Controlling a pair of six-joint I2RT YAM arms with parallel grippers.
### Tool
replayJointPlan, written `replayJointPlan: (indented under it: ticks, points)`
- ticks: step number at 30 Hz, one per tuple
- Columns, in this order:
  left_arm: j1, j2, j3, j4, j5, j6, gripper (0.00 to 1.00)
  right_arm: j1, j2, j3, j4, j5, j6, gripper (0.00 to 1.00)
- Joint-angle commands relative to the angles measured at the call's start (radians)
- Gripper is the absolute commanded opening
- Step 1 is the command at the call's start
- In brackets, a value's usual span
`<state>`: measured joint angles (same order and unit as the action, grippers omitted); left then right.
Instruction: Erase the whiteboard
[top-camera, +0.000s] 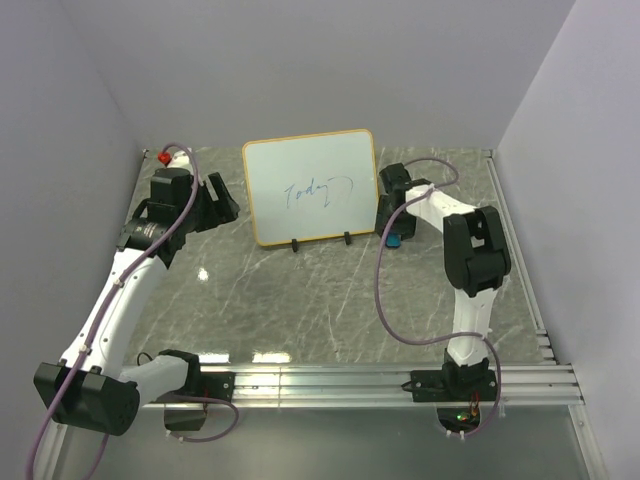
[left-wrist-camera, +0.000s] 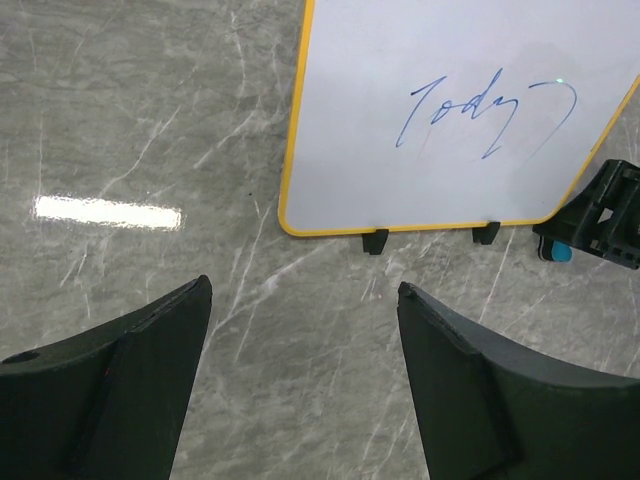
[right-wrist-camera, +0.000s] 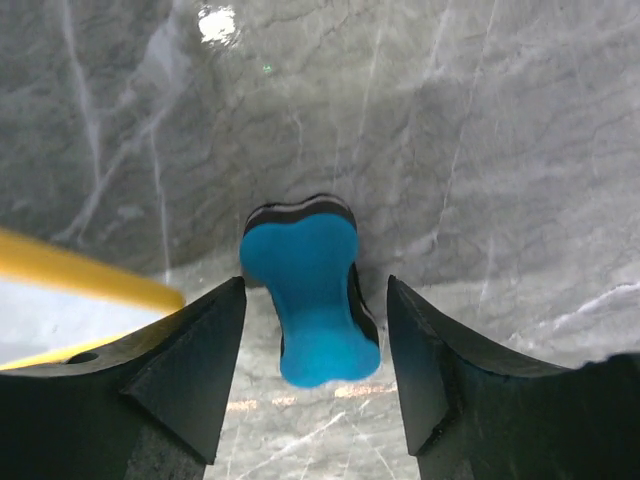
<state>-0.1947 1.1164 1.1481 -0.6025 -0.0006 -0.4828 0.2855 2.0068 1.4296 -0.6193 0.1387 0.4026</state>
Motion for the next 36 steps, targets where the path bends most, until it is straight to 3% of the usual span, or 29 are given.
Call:
replayJointPlan:
  ticks: [1, 4, 9, 12, 17, 19, 21, 23, 30, 31, 36]
  points:
    - [0.005, -0.017, -0.005, 0.026, 0.017, 0.019, 0.80, 0.011, 0.021, 0.060, -0.011, 0.021, 0.004, 0.65]
    - [0.005, -0.013, -0.008, 0.027, 0.014, 0.023, 0.80, 0.009, 0.040, 0.080, -0.017, 0.027, 0.011, 0.57]
    - [0.005, -0.001, 0.004, 0.033, 0.004, 0.036, 0.80, 0.009, 0.026, 0.060, -0.014, 0.051, 0.031, 0.32]
    - [0.005, 0.010, 0.010, 0.043, -0.030, 0.061, 0.81, 0.009, -0.011, 0.008, -0.005, 0.056, 0.042, 0.23]
    - [0.063, 0.051, 0.032, 0.101, -0.009, 0.104, 0.82, 0.009, -0.118, -0.098, -0.014, 0.061, 0.065, 0.15]
    - [0.153, 0.077, 0.032, 0.168, 0.162, 0.112, 0.76, 0.011, -0.161, -0.126, -0.016, 0.059, 0.076, 0.11]
    - [0.251, 0.115, 0.019, 0.217, 0.300, 0.087, 0.77, 0.014, -0.221, -0.147, -0.023, 0.050, 0.082, 0.02]
    - [0.299, 0.155, -0.017, 0.338, 0.397, 0.072, 0.94, 0.020, -0.272, -0.146, -0.036, 0.041, 0.090, 0.00]
    - [0.348, 0.319, -0.165, 0.835, 0.744, -0.015, 0.94, 0.049, -0.309, -0.022, -0.083, 0.023, 0.100, 0.00]
    - [0.356, 0.359, -0.162, 0.901, 0.875, -0.045, 0.92, 0.056, -0.293, -0.002, -0.100, 0.007, 0.102, 0.00]
    - [0.362, 0.592, -0.104, 1.144, 1.011, -0.181, 0.91, 0.092, -0.244, 0.123, -0.149, -0.001, 0.114, 0.00]
